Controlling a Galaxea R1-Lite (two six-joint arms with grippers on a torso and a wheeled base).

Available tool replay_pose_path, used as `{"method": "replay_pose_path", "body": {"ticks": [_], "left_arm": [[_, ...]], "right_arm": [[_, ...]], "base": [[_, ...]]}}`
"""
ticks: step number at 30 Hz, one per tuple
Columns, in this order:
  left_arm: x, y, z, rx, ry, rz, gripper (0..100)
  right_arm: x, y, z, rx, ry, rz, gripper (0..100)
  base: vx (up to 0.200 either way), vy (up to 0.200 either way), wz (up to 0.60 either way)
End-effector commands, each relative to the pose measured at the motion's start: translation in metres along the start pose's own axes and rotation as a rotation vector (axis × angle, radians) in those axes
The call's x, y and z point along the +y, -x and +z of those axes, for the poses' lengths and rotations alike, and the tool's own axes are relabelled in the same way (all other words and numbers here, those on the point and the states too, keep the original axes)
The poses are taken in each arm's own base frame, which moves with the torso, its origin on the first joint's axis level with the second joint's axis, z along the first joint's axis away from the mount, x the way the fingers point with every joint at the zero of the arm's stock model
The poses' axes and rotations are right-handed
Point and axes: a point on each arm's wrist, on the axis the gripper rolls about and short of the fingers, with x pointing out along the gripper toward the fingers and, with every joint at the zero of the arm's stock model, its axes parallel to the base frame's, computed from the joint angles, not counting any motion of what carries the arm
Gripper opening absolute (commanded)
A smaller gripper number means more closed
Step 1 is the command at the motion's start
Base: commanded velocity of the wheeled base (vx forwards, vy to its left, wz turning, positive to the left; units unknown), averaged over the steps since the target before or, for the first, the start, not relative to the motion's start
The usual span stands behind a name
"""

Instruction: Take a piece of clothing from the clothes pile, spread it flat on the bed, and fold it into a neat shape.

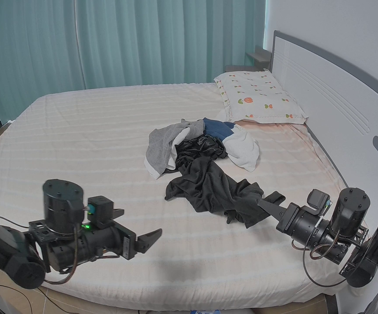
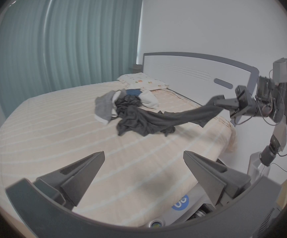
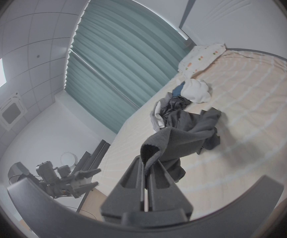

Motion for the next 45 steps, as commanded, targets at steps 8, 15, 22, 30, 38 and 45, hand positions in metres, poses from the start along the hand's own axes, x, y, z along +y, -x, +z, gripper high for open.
{"method": "replay_pose_path", "body": {"ticks": [8, 15, 22, 30, 38, 45], "left_arm": [[-0.023, -0.068, 0.002, 0.043, -0.023, -0.055, 100], [-0.039, -0.071, 0.017, -0.017, -0.04, -0.101, 100], [-0.044, -0.084, 0.024, -0.039, -0.043, -0.11, 100], [-0.05, -0.097, 0.024, -0.038, -0.05, -0.118, 100], [-0.047, -0.127, 0.03, -0.079, -0.018, -0.093, 100], [-0.034, -0.168, 0.035, -0.188, 0.143, 0.052, 100]], "right_arm": [[0.032, -0.015, 0.014, -0.084, 0.125, 0.147, 0], [0.048, -0.027, 0.021, -0.11, 0.234, 0.184, 0], [0.072, -0.024, 0.023, -0.114, 0.243, 0.254, 0], [0.094, -0.018, 0.026, -0.112, 0.241, 0.309, 0], [0.111, 0.004, 0.037, -0.121, 0.239, 0.356, 0], [0.12, 0.019, 0.048, -0.163, 0.234, 0.401, 0]], "base": [[0.0, 0.0, 0.0], [0.0, 0.0, 0.0], [0.0, 0.0, 0.0], [0.0, 0.0, 0.0], [0.0, 0.0, 0.0], [0.0, 0.0, 0.0]]}}
